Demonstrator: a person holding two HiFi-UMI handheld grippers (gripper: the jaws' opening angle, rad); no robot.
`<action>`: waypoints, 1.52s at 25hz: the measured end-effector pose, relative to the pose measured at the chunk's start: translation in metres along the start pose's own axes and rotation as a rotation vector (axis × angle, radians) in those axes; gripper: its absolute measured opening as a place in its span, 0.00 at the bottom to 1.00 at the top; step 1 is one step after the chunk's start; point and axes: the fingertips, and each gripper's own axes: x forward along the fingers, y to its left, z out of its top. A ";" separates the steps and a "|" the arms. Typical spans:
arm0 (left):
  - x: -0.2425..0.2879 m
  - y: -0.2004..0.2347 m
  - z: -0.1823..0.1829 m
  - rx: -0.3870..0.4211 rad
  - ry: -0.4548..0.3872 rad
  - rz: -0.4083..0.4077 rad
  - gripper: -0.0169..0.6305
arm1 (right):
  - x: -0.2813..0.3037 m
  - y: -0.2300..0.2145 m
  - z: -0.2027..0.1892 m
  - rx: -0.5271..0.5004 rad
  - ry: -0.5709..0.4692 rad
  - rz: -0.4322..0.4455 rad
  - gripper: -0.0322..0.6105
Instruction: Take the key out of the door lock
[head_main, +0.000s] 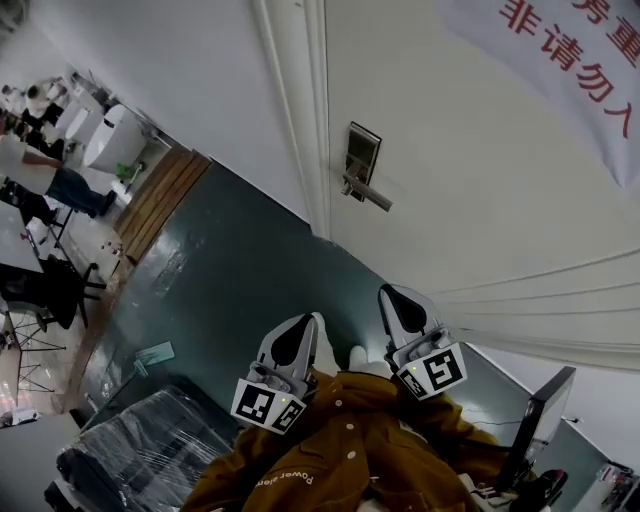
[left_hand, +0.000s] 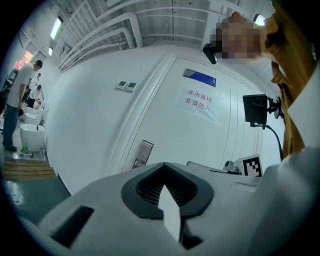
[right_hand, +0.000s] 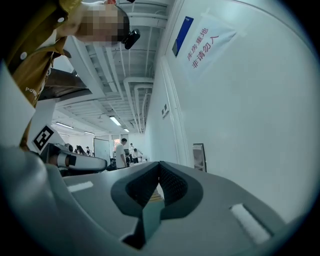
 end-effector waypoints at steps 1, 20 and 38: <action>0.005 0.008 0.006 -0.003 -0.003 -0.014 0.02 | 0.011 -0.002 0.002 -0.012 0.004 -0.013 0.06; 0.055 0.061 0.029 -0.065 0.035 -0.131 0.02 | 0.117 -0.093 -0.025 -0.496 0.245 -0.095 0.34; 0.118 0.060 -0.025 -0.253 0.176 -0.229 0.02 | 0.142 -0.165 -0.091 -0.451 0.432 -0.023 0.26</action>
